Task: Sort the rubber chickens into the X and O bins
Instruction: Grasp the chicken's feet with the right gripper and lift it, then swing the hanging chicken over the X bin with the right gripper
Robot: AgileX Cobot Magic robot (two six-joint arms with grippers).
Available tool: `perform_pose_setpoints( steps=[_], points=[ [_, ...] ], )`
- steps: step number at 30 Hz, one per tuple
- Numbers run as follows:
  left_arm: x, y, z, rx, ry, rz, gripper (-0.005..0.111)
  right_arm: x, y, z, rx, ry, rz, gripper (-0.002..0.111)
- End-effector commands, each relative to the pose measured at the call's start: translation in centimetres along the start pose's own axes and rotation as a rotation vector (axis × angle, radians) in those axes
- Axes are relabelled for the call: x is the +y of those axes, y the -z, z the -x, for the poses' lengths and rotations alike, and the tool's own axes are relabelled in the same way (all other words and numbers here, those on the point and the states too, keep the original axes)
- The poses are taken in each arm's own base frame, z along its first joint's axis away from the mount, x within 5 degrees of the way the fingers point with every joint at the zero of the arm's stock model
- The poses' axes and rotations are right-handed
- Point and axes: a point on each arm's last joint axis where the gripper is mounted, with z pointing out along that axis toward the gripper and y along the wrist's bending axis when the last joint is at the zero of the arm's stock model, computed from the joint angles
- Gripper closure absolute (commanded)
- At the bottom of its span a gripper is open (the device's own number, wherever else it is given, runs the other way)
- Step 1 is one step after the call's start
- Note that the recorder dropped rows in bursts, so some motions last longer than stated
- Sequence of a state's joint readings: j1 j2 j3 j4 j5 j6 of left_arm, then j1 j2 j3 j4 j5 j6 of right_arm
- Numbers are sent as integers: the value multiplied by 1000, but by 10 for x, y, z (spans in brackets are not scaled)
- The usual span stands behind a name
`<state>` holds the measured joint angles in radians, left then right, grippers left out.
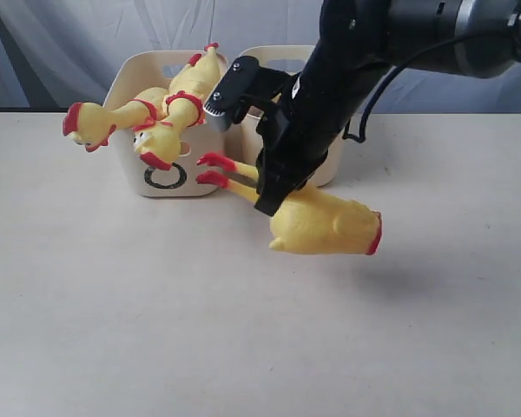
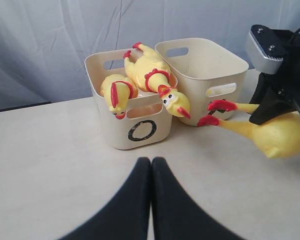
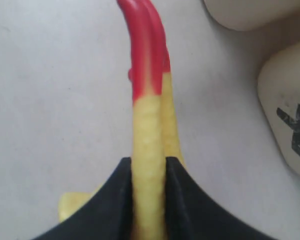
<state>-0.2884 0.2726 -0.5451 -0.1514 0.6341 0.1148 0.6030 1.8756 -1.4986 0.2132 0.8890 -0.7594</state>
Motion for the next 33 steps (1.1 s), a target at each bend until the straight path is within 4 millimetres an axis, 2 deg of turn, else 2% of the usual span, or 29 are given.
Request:
perform_pose_setpoints(
  steps=[1,5,11,23,28,33],
  points=[
    [0,1,-1,-6,-2,7,107,-17,13,-8,-69,-169,10,109],
    [0,1,-1,-6,-2,7,107,-32,20,-15,-164,-323,63,109],
    [0,1,-1,-6,-2,7,107,-49,32,-19,-350,-458,168,109],
    [1,1,-1,-5,-2,9,107,-71,51,-18,-620,-550,225,109],
    [1,1,-1,-5,-2,9,107,-79,58,-12,-749,-578,190,109],
    [1,1,-1,-5,-2,9,107,-93,62,-11,-829,-604,56,109]
  ],
)
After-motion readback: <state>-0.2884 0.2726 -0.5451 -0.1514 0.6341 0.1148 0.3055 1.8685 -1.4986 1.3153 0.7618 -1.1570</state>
